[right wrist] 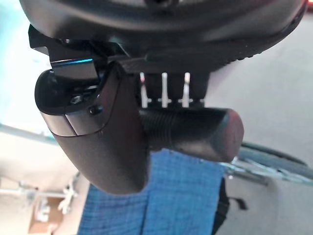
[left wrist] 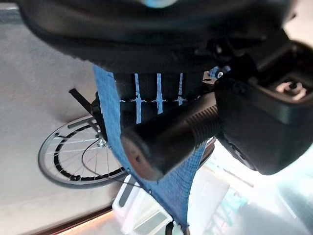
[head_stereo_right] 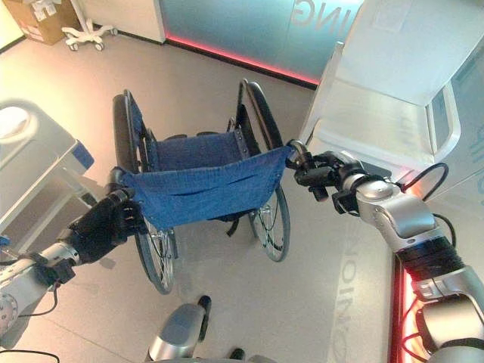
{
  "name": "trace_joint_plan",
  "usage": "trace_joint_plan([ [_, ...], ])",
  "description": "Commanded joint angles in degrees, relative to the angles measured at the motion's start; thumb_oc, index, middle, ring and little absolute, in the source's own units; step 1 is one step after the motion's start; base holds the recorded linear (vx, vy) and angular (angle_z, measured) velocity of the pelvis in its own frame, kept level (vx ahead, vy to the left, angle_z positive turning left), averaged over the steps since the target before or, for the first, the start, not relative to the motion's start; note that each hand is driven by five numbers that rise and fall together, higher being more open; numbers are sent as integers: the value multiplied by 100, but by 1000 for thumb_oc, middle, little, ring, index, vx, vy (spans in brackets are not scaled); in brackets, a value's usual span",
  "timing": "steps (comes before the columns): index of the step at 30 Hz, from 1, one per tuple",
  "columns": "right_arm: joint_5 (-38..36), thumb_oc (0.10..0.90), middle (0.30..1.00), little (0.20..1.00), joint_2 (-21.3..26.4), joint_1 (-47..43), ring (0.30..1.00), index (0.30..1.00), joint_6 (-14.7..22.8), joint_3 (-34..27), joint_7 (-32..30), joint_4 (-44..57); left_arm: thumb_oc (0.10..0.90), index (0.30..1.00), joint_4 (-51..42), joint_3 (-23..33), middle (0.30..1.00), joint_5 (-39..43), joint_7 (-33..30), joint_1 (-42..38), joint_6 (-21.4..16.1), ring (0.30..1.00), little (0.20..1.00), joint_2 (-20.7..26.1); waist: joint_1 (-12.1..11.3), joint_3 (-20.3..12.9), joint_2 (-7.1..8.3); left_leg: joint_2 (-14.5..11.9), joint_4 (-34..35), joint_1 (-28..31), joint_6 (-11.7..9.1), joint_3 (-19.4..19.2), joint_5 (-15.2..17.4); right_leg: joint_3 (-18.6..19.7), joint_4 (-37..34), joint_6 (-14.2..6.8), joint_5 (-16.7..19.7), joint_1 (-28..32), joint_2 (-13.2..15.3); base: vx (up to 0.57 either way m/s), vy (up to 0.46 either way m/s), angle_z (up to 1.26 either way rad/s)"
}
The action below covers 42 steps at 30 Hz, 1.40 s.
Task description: Push the wheelchair next to the bed
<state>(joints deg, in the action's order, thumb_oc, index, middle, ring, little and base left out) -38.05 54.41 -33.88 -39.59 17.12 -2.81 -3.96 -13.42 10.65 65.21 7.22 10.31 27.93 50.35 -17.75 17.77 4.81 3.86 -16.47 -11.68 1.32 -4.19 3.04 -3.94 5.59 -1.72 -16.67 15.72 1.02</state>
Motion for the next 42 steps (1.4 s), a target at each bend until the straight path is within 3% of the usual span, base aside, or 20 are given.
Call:
trace_joint_plan([
  [1,50,400,300,300,-207,44,300,300,1004,259,737,970,400,300,-29,802,300,123,149,-1011,-919,300,300,618,13,-972,162,404,865,-227,83,-133,-725,-525,1999,-871,1807,-158,-594,361,12,-29],
  [3,-6,400,300,300,-191,-54,300,300,1012,349,685,948,400,300,41,809,300,189,210,-1079,-950,300,300,708,-19,-1048,145,419,883,-112,159,52,-681,-324,2785,-1161,2674,-496,-807,407,-4,-1],
  [4,23,400,300,300,-236,-109,300,300,1031,413,661,947,400,300,26,817,300,277,157,-1112,-944,300,300,766,35,-1057,109,447,845,-22,173,155,-612,-232,2960,-1157,2722,-751,-806,395,-4,7],
  [5,104,400,300,300,-299,-107,300,300,1046,413,679,932,400,300,53,827,300,303,177,-1110,-949,300,300,784,83,-1059,77,469,780,28,189,240,-552,-235,2951,-1116,2601,-935,-675,511,5,7],
  [6,176,400,300,300,-329,-140,300,300,996,402,638,923,400,300,125,854,300,342,263,-1089,-954,300,300,865,160,-1036,0,496,647,112,207,358,-461,-378,2668,-904,2044,-1124,-349,418,3,3],
  [10,262,400,300,300,-179,-170,300,300,1033,313,643,865,400,300,253,845,300,521,422,-1131,-1095,300,300,1016,355,-866,-201,415,272,358,101,726,-224,-500,1238,-527,1458,-1579,191,327,-122,31],
  [14,106,400,300,300,-22,-301,300,300,1004,242,486,857,400,300,206,712,300,561,427,-1304,-1177,300,300,1063,572,-563,-162,289,-265,953,-11,1155,742,-185,-212,-814,2444,-2361,1330,467,-387,72],
  [17,-264,400,300,300,145,-561,300,300,552,87,443,1137,400,300,138,866,300,410,429,-1180,-1079,300,300,1036,575,-502,-89,-85,-382,1326,-173,1345,1035,-118,-278,-994,2685,-2529,1518,477,-395,64],
  [19,-579,400,300,300,353,-773,300,300,398,159,437,1244,400,300,104,1033,300,398,454,-949,-1034,300,300,1006,535,-573,-4,-282,-550,1438,-279,1326,944,-231,-70,-1068,2611,-2474,1415,537,-372,38],
  [22,-915,400,300,300,562,-919,300,300,406,296,482,1174,400,300,47,1259,300,436,507,-662,-951,300,300,907,597,-777,54,-530,-848,1585,-417,1296,467,-374,212,-977,2319,-2418,1081,435,-286,41],
  [23,-945,400,300,300,654,-949,300,300,457,393,548,1111,400,300,-45,1348,300,440,483,-487,-942,300,300,807,605,-840,129,-630,-1767,1370,-515,1149,-118,-529,194,-700,2100,-2204,878,385,-351,50],
  [24,-895,400,300,300,669,-958,300,300,494,475,551,1105,400,300,-93,1373,300,390,465,-415,-936,300,300,723,609,-839,159,-662,-2424,1169,-530,1022,-400,-632,151,-520,2009,-2059,785,481,-423,51],
  [27,-798,400,300,300,667,-776,300,300,593,420,540,1123,400,300,-233,1369,300,321,447,-231,-1022,300,300,511,604,-743,131,-429,-3534,402,-448,811,-660,-819,91,-141,1763,-1679,491,334,-261,8],
  [28,-769,400,300,300,647,-731,300,300,587,378,536,1136,400,300,-249,1355,300,307,446,-242,-1019,300,300,482,596,-724,116,-381,-3518,307,-429,782,-595,-843,94,-122,1738,-1639,442,356,-207,8],
  [31,-443,400,300,300,467,-553,300,300,440,189,638,1265,400,300,-252,1254,300,242,364,-412,-989,300,300,349,508,-599,47,-51,-2546,117,-317,457,-276,-931,46,-147,1611,-1336,236,362,-97,42],
  [33,-309,400,300,300,344,-638,300,300,323,230,659,1234,400,300,-140,1194,300,299,336,-553,-939,300,300,399,483,-668,-92,-238,-798,296,-408,39,-547,-1041,-57,-135,1397,-1026,-35,422,-29,46],
  [34,-309,400,300,300,320,-668,300,300,307,253,643,1206,400,300,-118,1166,300,296,338,-582,-927,300,300,400,465,-676,-114,-257,-530,312,-441,-23,-640,-1051,-85,-125,1360,-959,-77,494,-22,19],
  [36,-256,400,300,300,142,-782,300,300,321,385,579,941,400,300,31,926,300,84,412,-717,-959,300,300,306,311,-715,-277,-367,1051,109,-658,-197,-1281,-1023,-270,-82,1125,-493,-387,589,-7,2],
  [39,-43,400,300,300,-8,-634,300,300,433,435,667,857,400,300,-3,803,300,-14,291,-689,-1078,300,300,234,178,-709,-372,-373,1855,-99,-769,-262,-1818,-875,-326,-46,916,-89,-579,497,15,6],
  [42,89,400,300,300,-58,-394,300,300,520,351,753,935,400,300,-43,866,300,0,223,-648,-1116,300,300,244,83,-738,-378,-299,2024,-286,-752,-323,-1847,-808,-169,-41,700,62,-646,485,23,6],
])
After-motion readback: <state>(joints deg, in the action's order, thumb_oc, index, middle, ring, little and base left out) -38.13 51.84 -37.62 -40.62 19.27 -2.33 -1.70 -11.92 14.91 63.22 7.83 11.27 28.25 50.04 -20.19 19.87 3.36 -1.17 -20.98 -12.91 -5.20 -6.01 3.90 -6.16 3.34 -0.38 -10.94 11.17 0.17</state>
